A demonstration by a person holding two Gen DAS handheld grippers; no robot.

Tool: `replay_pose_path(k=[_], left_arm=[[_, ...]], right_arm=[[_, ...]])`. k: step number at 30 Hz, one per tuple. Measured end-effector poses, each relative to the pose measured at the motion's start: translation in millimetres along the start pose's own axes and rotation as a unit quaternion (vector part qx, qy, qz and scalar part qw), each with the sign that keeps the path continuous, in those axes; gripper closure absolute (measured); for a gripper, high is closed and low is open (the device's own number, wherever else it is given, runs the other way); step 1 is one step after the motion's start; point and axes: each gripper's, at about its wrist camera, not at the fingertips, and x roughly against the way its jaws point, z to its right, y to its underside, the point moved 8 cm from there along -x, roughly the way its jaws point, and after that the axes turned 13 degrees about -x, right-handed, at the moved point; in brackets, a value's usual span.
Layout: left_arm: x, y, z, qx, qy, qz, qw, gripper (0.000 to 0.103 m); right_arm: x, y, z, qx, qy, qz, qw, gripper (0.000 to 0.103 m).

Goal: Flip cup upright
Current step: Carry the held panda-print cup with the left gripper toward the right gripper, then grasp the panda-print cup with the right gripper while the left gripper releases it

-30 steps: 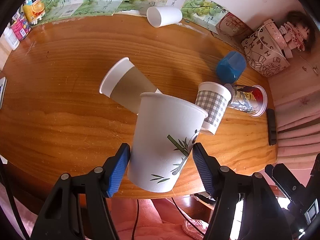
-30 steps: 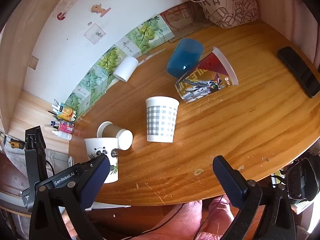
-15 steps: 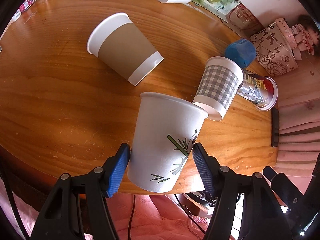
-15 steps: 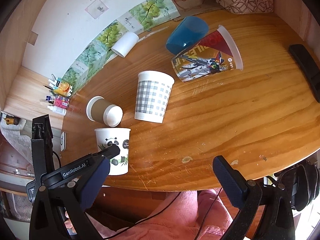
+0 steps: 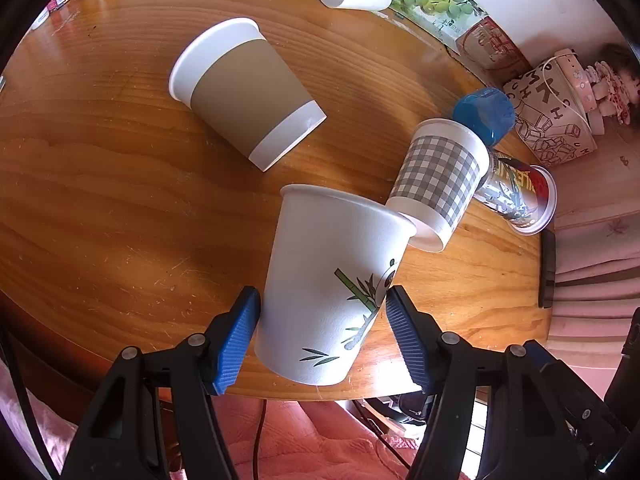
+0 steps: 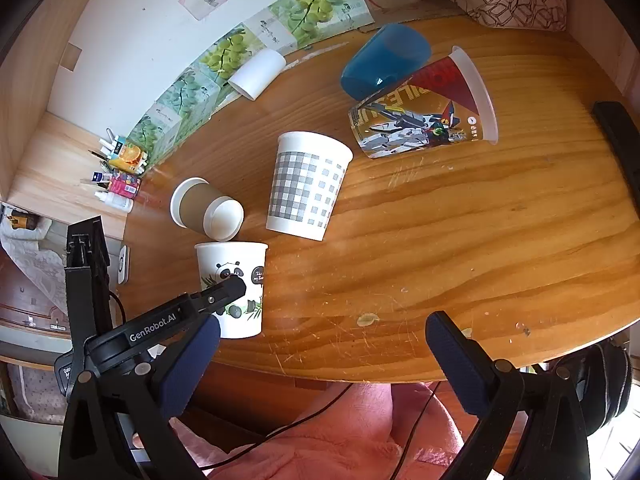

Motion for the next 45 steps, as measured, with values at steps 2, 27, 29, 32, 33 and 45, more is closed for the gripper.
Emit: replay_pose_path(k=[2, 27, 29, 32, 33, 45], left_arm=[[-1, 0, 1, 0.002, 0.003, -0.004, 1.0, 0.033], [38, 1, 11, -0.048, 0.003, 0.031, 0.9984, 0.026], [48, 2, 7, -0.048, -0.002, 0.048, 0.9977, 0.026], [62, 2, -1, -0.05, -0.009, 0.074, 0.996, 0.026], [67, 1, -3, -0.053, -0.011, 0.083, 0.9951, 0.026], [105, -24, -29, -0.128, -0.038, 0.159, 0.9782, 0.026]], right_arm=[[0, -1, 0, -0.002, -0.003, -0.001, 1.0, 0.0], [-9, -9, -6, -0.057, -0.053, -0.018, 0.997, 0.0], [-13, -10, -11, -0.056, -0.054, -0.02, 0.997, 0.0], [-17, -11, -21, -0.05, -0.053, -0.015, 0.997, 0.0], [-19, -11, -24, -0.046, -0.052, -0.011, 0.998, 0.0], [-48, -8, -68, -0.003, -0.031, 0.04, 0.999, 0.0]])
